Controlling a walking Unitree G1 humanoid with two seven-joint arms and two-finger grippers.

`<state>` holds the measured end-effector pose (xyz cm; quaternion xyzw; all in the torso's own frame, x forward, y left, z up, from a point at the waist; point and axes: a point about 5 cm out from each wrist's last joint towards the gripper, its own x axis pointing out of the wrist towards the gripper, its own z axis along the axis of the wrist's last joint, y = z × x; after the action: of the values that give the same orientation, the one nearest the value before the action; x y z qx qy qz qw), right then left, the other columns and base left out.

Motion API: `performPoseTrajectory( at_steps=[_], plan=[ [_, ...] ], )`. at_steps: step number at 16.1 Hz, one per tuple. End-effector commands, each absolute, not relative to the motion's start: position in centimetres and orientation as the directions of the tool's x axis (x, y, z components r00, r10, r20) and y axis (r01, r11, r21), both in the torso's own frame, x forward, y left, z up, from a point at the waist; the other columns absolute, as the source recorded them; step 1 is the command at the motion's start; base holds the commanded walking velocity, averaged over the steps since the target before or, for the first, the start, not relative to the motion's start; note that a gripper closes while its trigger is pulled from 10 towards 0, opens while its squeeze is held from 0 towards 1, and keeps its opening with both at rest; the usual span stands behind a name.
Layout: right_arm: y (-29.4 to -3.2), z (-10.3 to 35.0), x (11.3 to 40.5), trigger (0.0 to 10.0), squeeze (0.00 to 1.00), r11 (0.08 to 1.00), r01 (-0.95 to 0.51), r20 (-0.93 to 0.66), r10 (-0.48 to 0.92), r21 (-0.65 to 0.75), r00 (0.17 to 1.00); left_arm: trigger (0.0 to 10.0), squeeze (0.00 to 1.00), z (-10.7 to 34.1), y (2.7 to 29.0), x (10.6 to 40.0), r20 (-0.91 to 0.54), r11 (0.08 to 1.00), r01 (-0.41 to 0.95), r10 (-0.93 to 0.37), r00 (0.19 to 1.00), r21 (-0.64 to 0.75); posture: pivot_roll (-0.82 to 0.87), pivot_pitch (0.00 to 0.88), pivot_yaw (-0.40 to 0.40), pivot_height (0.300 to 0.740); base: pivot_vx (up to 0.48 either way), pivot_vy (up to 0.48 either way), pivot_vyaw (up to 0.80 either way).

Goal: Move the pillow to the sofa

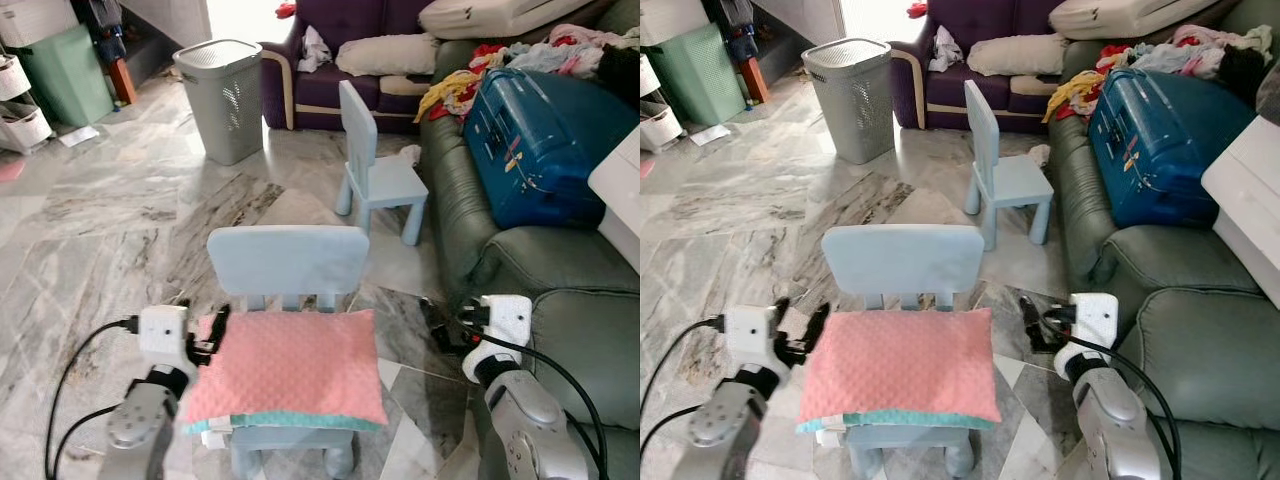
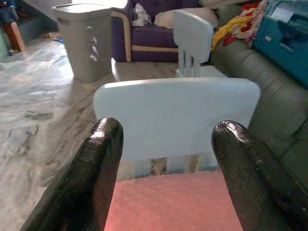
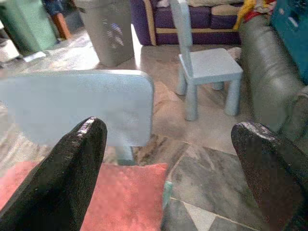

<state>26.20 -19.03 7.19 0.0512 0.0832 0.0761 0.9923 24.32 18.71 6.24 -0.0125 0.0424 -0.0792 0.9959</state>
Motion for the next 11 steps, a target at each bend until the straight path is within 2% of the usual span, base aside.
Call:
performPoseTrajectory(
  at_steps=[1,6,11],
  plan=[
    [-18.8,7.7,26.3,10.0,0.0,0.978,-0.161,-0.142,0.179,0.133,0.973,10.0,0.0,6.9,18.7,24.2,-0.065,0.987,0.157,-0.159,0.985,-0.032,-0.05,0.0,-0.018,0.74,0.0,0.0,0.0],
    [-18.6,7.7,25.2,10.0,0.0,0.975,-0.166,-0.158,0.189,0.147,0.969,10.0,0.0,6.9,18.2,24.4,-0.079,0.981,0.192,-0.193,0.978,-0.021,-0.08,0.0,-0.017,0.74,0.0,0.0,0.0],
    [-18.9,8.1,25.4,10.0,0.0,0.976,-0.172,-0.162,0.193,0.134,0.968,10.0,0.0,6.5,17.9,23.9,-0.095,0.984,0.177,-0.18,0.979,-0.039,-0.09,0.0,-0.025,0.74,0.0,0.0,0.0]
  ],
)
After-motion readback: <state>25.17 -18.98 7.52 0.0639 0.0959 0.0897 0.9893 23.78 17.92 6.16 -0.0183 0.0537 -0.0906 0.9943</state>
